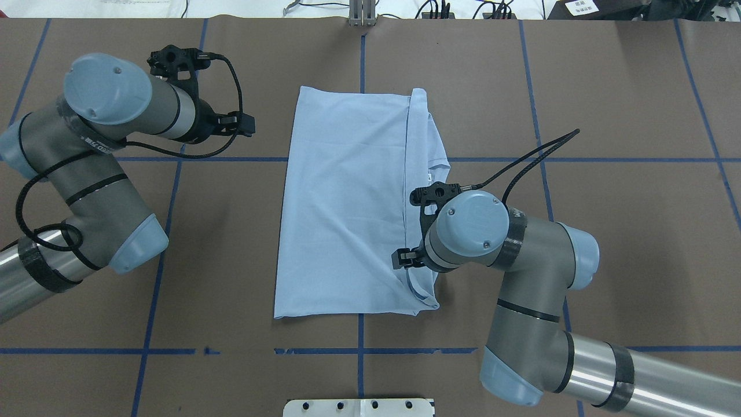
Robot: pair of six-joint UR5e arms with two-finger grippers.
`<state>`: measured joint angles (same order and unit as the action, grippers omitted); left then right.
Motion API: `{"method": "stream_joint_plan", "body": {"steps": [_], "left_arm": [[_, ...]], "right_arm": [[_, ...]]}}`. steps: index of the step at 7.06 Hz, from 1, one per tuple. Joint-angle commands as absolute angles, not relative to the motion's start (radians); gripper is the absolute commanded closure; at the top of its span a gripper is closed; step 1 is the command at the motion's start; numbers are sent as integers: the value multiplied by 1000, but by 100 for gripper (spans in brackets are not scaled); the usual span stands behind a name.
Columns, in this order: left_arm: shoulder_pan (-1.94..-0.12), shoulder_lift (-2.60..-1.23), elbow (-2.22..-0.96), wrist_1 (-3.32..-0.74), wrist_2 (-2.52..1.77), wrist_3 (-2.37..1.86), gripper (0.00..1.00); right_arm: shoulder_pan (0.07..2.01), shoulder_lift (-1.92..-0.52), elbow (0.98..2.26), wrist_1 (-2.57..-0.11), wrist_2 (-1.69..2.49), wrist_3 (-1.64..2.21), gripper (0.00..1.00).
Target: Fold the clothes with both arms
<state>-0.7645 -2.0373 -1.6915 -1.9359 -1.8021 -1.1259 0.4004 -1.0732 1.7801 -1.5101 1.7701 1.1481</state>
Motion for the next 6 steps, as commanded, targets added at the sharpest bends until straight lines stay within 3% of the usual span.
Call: {"method": "stream_joint_plan", "body": {"steps": [1, 6], "left_arm": [[-758, -2034, -1694, -1936, -1802, -1127, 0], [-747, -2033, -1692, -1937, -1804, -1131, 0]], "right_arm": [[377, -1046, 1773, -1583, 1755, 1095, 0], [344, -1046, 1756, -1621, 1758, 1088, 0]]}}
